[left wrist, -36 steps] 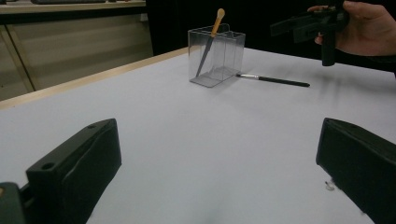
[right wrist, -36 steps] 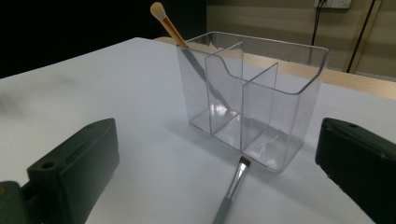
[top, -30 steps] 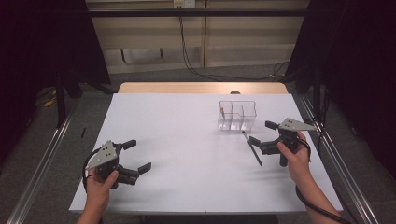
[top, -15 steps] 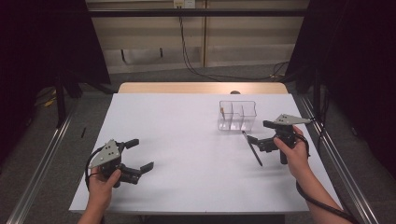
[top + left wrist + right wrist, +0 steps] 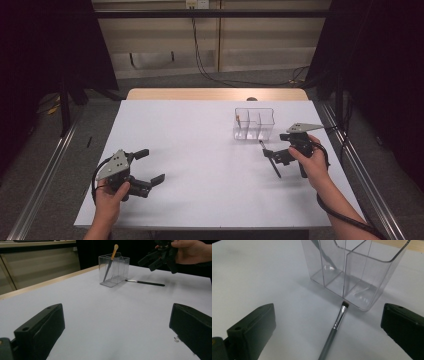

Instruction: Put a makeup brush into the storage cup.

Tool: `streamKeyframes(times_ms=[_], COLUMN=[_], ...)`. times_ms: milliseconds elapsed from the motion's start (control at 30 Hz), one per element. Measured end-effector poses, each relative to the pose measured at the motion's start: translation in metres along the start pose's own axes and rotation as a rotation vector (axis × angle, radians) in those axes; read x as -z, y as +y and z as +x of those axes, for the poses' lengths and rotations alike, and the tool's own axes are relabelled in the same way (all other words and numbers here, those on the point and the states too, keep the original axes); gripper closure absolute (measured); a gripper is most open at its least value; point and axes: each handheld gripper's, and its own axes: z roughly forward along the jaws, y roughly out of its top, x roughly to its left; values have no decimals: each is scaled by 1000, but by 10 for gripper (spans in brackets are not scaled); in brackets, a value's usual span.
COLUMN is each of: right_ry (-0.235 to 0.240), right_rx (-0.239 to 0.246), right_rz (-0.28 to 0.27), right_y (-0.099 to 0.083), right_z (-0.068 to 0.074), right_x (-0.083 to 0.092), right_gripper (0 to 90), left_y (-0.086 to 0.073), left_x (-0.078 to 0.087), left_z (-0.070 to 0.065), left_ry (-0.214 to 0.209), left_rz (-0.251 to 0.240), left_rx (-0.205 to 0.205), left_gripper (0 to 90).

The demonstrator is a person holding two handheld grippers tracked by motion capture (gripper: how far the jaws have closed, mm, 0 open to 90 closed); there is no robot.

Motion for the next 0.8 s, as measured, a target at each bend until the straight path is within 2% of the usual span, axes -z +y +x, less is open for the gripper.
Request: streamKeyframes(times_ms=[133, 367, 633, 800], right_ry=[-3, -17, -49, -50], right_rx=[-8, 19, 11, 23], right_rz=[40, 121, 222, 299], right_y=[3, 9, 14, 19], right_z=[1, 8, 3, 4], right_x=[-4, -10, -12, -15], right_gripper=[0, 0, 0, 0], left_y=[0, 0, 0, 2], left_x=[0, 1, 0, -2], left_z=[-1, -1, -1, -1], left_ry=[0, -3, -7, -15], left_rz=[-1, 8, 13, 7], left_rx=[-2, -13, -23, -30], left_gripper=[0, 0, 0, 0])
